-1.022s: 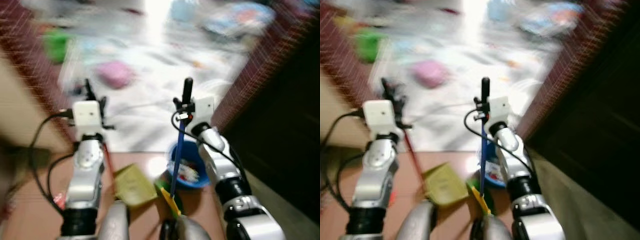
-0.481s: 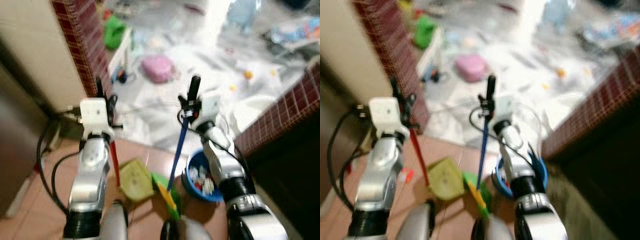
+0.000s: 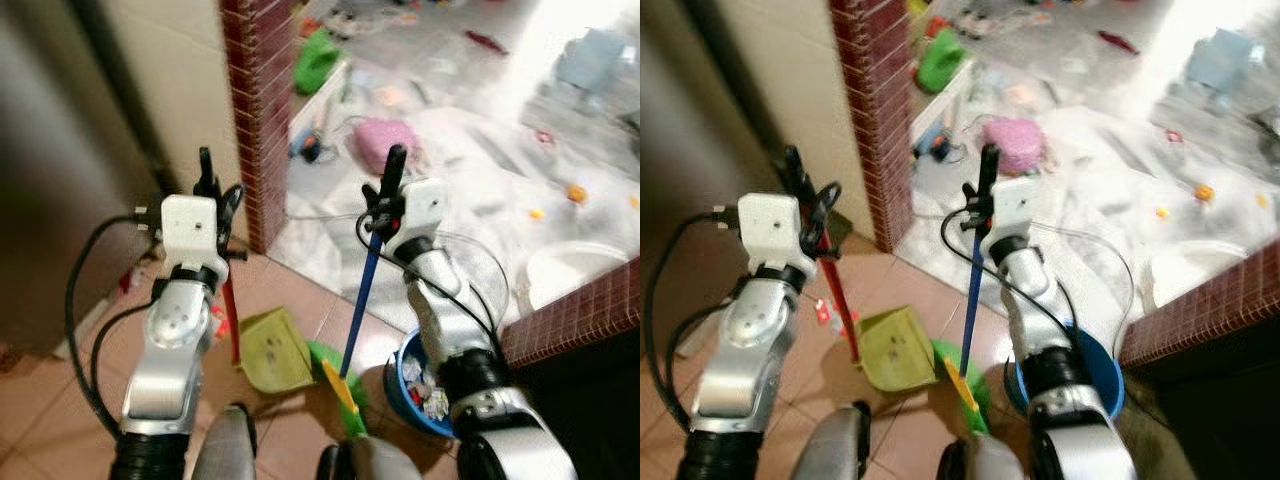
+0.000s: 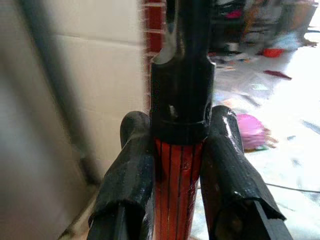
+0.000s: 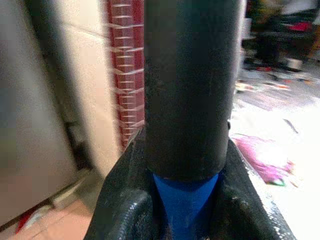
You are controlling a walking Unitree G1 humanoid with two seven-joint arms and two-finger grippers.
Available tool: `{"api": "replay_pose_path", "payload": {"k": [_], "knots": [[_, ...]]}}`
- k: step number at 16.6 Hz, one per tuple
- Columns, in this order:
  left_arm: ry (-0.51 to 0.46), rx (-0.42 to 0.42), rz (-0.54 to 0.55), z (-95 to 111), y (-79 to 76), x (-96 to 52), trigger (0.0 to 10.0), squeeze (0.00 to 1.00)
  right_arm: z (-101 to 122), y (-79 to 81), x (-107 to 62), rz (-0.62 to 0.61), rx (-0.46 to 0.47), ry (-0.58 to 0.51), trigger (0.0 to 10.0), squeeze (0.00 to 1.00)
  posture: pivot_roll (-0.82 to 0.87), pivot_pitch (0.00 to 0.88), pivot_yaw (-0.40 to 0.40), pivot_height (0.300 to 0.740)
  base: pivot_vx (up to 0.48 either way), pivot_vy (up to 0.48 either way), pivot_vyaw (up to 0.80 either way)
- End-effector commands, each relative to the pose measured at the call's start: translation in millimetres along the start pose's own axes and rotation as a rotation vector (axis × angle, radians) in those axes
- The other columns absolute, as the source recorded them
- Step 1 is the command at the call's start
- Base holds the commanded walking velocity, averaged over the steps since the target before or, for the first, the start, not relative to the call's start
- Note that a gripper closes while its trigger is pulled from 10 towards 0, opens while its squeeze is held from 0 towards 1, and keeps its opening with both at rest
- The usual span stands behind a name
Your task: Sweep floor
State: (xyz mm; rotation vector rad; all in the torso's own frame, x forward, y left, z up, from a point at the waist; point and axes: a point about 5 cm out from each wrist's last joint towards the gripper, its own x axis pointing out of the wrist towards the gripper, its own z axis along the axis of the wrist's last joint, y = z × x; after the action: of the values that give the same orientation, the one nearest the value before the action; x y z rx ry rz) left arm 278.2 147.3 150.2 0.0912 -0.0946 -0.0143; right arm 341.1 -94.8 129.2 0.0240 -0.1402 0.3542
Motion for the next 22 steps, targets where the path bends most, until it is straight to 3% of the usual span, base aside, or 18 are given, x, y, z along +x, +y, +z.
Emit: {"api": "replay_pose_path", "payload": {"k": [1, 14, 22], "knots": [[-0.077, 0.015, -0.016, 16.4, -3.5, 0.9, 10.0, 0.0, 6.5, -2.9, 1.8, -0.011, -0.006, -0.033, 10.0, 0.0, 0.06, 0.117, -0.105, 0.74, 0.0, 0.0, 0.79], [-0.164, 0.007, -0.017, 33.3, -3.6, 1.7, 10.0, 0.0, 7.4, -2.4, 4.0, -0.016, -0.051, -0.037, 10.0, 0.0, 0.06, 0.108, -0.104, 0.74, 0.0, 0.0, 0.78], [-0.188, 0.072, 0.014, 36.3, 1.9, 0.2, 10.0, 0.0, 6.7, -1.1, 4.0, -0.007, -0.062, -0.039, 10.0, 0.0, 0.07, 0.109, -0.112, 0.74, 0.0, 0.0, 0.76]]}}
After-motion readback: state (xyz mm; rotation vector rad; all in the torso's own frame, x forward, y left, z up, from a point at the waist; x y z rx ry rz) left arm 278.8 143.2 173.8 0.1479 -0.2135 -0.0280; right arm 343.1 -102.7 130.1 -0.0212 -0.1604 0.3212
